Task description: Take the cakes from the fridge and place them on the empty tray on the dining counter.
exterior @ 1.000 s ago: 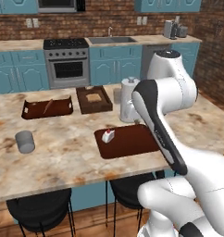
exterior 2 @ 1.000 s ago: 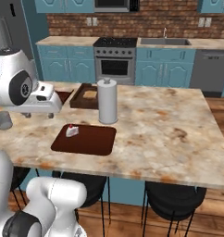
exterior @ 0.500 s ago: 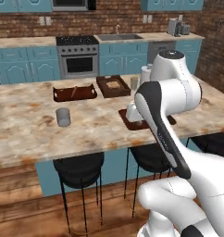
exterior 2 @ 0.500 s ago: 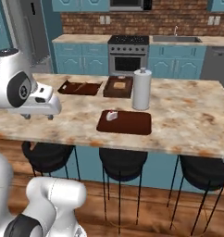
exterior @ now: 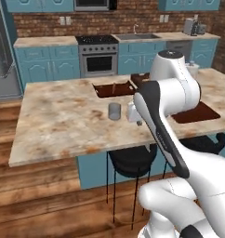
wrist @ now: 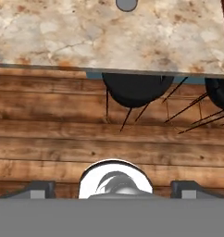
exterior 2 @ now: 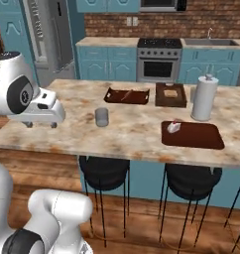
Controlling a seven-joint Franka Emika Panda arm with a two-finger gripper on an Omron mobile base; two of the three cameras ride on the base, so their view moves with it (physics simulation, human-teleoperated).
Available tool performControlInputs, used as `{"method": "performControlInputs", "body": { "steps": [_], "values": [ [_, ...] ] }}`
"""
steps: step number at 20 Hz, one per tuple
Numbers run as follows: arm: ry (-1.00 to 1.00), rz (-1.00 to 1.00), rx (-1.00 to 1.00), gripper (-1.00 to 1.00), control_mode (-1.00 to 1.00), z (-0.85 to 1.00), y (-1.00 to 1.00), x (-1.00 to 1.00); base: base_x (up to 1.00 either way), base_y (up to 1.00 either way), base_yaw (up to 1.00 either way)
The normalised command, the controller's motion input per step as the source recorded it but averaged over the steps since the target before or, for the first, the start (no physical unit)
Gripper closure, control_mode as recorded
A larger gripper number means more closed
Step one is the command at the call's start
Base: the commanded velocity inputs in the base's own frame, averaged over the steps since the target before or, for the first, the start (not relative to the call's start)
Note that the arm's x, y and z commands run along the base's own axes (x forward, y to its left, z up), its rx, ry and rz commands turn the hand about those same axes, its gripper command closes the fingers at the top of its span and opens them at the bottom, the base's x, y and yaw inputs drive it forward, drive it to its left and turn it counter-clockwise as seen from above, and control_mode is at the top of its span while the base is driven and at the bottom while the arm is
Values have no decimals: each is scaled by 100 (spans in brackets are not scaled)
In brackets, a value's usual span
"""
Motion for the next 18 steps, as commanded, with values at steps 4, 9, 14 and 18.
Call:
{"method": "performControlInputs", "body": {
  "steps": [4,9,14,18],
  "values": [
    [0,0,0,-100,100,0,0,0,-10,100,0],
    [0,0,0,-100,100,0,0,0,-11,100,0],
    [0,0,0,-100,100,0,0,0,-8,100,0],
    [0,0,0,-100,100,0,0,0,-6,100,0]
  ]
}}
